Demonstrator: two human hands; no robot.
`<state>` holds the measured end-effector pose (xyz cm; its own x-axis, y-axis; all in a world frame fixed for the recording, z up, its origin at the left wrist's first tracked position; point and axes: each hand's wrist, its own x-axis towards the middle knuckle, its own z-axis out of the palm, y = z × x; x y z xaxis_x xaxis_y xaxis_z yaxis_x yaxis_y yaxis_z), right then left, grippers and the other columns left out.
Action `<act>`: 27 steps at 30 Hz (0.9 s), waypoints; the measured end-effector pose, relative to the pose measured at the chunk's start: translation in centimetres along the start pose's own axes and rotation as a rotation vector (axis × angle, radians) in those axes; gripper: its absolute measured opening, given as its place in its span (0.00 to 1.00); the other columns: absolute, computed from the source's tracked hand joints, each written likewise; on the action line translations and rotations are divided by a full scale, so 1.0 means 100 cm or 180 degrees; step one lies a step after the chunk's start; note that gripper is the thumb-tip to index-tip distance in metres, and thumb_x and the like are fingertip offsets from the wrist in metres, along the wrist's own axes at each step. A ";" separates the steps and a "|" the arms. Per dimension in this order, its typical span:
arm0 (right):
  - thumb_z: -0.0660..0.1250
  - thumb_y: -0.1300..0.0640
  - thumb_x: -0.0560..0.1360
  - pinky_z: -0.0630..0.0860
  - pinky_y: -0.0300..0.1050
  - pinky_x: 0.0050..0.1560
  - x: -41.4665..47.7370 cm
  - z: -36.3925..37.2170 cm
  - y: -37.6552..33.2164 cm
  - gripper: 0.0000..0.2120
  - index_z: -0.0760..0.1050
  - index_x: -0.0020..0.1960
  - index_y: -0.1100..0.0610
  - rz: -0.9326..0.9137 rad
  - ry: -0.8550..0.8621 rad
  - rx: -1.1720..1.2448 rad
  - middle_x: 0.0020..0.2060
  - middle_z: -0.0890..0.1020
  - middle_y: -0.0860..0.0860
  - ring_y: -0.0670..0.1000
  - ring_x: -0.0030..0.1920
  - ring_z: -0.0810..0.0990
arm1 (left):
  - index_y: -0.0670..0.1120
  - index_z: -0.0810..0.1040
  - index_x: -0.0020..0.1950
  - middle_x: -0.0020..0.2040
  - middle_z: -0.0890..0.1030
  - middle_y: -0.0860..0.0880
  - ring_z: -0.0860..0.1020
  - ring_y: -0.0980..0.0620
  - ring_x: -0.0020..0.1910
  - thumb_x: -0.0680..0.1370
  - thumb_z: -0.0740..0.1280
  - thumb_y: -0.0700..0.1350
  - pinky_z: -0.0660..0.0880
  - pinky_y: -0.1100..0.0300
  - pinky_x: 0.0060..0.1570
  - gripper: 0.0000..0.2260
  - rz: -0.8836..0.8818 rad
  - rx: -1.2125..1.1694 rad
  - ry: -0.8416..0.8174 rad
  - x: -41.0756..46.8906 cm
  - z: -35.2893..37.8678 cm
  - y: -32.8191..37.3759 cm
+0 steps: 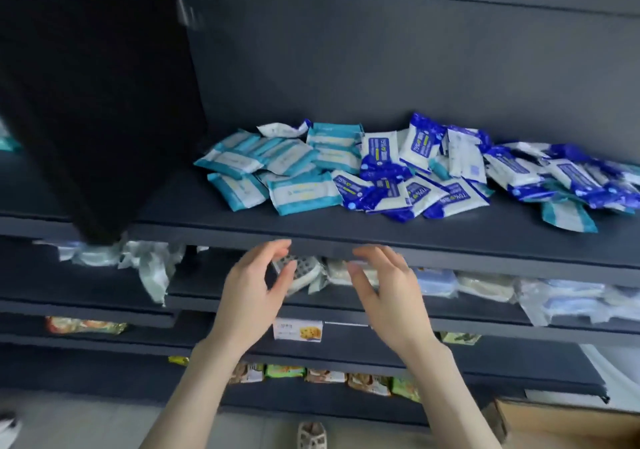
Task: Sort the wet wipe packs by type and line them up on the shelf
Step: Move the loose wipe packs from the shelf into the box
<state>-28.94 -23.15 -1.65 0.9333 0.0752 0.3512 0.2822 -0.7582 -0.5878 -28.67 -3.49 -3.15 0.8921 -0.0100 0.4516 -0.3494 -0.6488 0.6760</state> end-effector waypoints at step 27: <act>0.74 0.45 0.68 0.68 0.40 0.38 0.220 0.105 -0.016 0.15 0.70 0.43 0.50 0.0535 -0.0543 0.0514 0.35 0.77 0.43 0.43 0.36 0.74 | 0.48 0.63 0.70 0.51 0.74 0.54 0.76 0.57 0.49 0.62 0.80 0.38 0.74 0.64 0.45 0.41 -0.1953 -0.0709 -0.0127 0.175 -0.050 -0.131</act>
<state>-6.49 -13.49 -0.60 0.9900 0.0755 0.1194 0.1395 -0.6573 -0.7407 -9.92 8.63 -1.18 0.9569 0.2811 -0.0736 0.1794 -0.3724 0.9105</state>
